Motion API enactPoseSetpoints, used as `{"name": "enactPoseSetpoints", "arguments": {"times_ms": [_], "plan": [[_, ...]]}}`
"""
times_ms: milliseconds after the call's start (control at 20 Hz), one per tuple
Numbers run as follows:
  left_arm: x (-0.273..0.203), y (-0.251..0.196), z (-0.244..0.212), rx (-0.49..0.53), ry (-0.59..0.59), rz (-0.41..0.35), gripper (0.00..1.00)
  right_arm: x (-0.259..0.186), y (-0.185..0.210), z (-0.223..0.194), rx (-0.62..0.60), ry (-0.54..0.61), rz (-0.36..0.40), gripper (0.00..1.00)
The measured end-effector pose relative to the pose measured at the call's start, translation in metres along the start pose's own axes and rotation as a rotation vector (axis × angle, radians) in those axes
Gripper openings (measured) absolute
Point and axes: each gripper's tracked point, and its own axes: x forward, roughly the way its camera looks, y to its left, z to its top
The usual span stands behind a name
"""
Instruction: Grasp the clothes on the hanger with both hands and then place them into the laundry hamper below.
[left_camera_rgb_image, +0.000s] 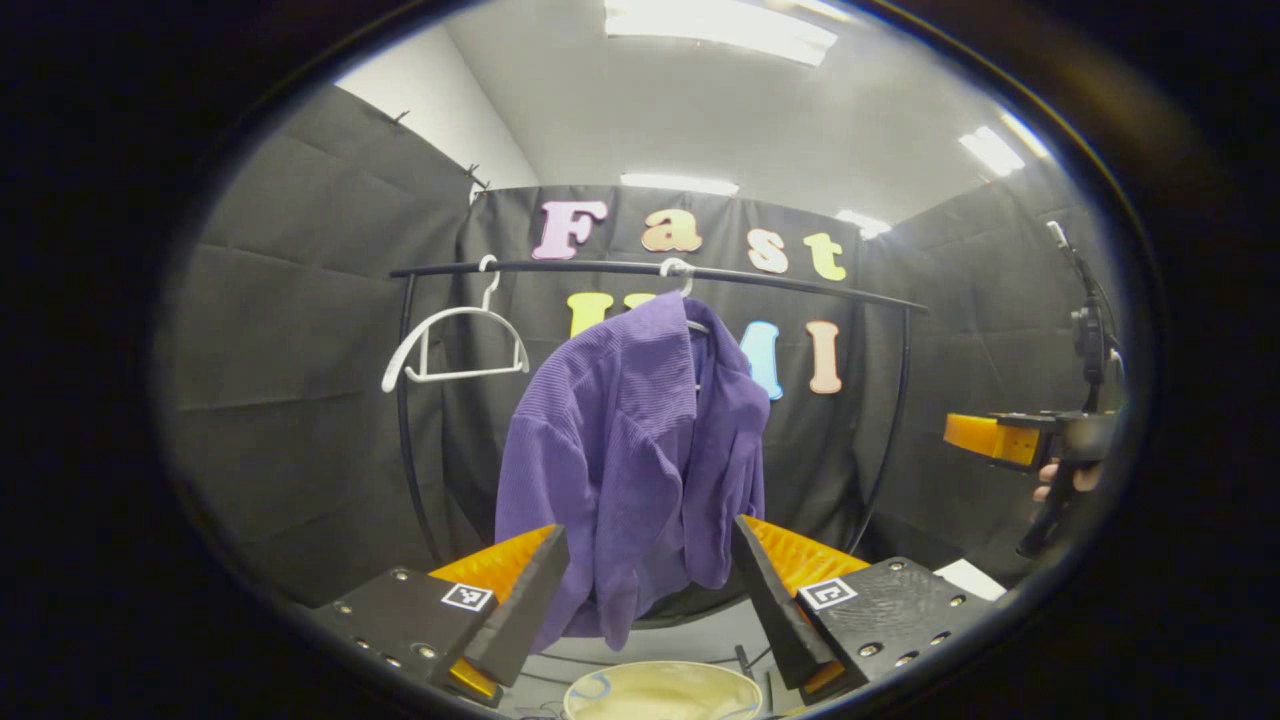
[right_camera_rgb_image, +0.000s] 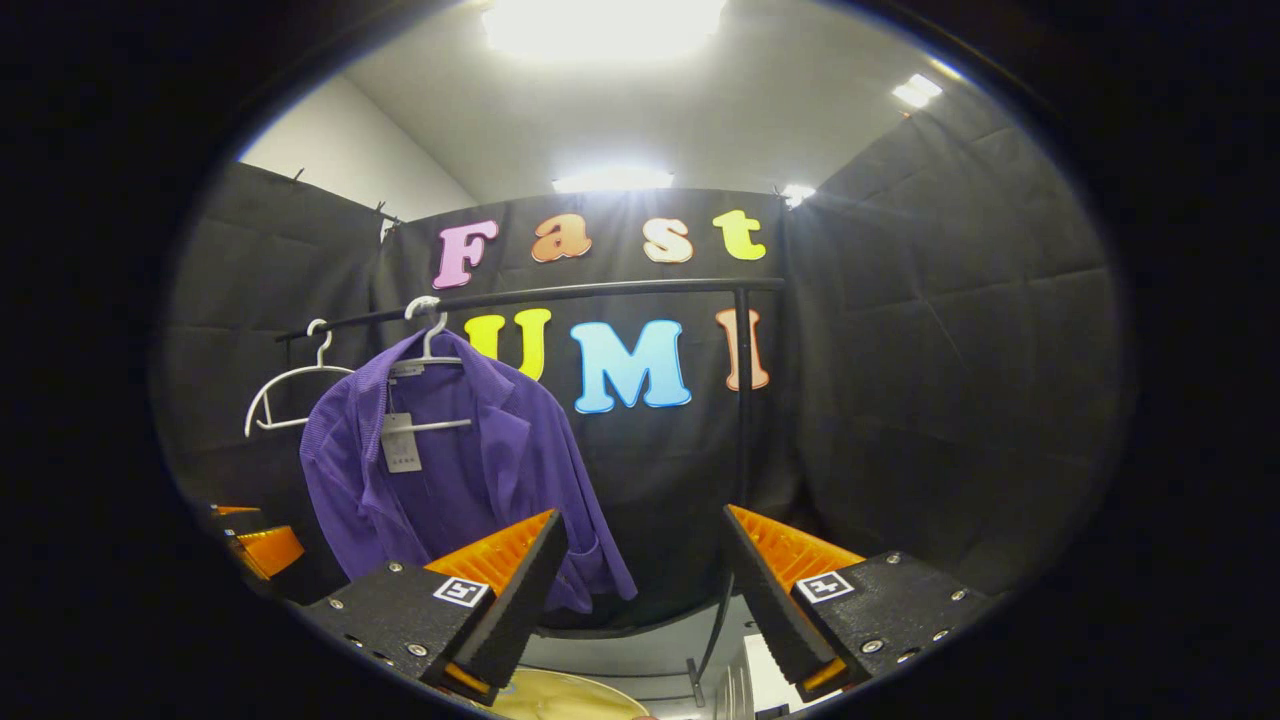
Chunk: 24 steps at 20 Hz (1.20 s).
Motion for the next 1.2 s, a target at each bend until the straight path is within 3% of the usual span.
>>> {"name": "enactPoseSetpoints", "arguments": {"times_ms": [450, 550, 600, 750, 850, 1000, 1050, 1150, 1200], "plan": [[0.049, -0.005, 0.049, -0.114, -0.058, 0.135, 0.94, 0.081, 0.068, 0.026, 0.082, -0.021, 0.272, 0.95], [0.061, -0.013, 0.061, -0.11, -0.079, 0.148, 0.94, 0.103, 0.079, 0.033, 0.081, -0.031, 0.319, 0.95], [0.069, -0.017, 0.065, -0.102, -0.079, 0.157, 0.89, 0.115, 0.084, 0.035, 0.086, -0.031, 0.34, 0.95], [0.1, -0.031, 0.068, -0.08, -0.081, 0.179, 0.94, 0.149, 0.104, 0.037, 0.12, -0.013, 0.414, 0.95], [0.125, -0.032, 0.065, -0.063, -0.075, 0.222, 0.99, 0.171, 0.115, 0.032, 0.136, 0.016, 0.457, 0.95], [0.156, -0.023, 0.057, -0.063, -0.085, 0.314, 0.99, 0.196, 0.129, 0.023, 0.149, 0.051, 0.505, 0.94], [0.165, -0.021, 0.057, -0.066, -0.095, 0.33, 0.94, 0.204, 0.132, 0.02, 0.154, 0.059, 0.521, 0.94], [0.186, -0.012, 0.052, -0.054, -0.09, 0.376, 0.99, 0.219, 0.138, 0.013, 0.159, 0.066, 0.543, 0.95], [0.194, -0.006, 0.048, -0.038, -0.08, 0.408, 0.94, 0.227, 0.139, 0.009, 0.161, 0.068, 0.546, 0.95]]}}
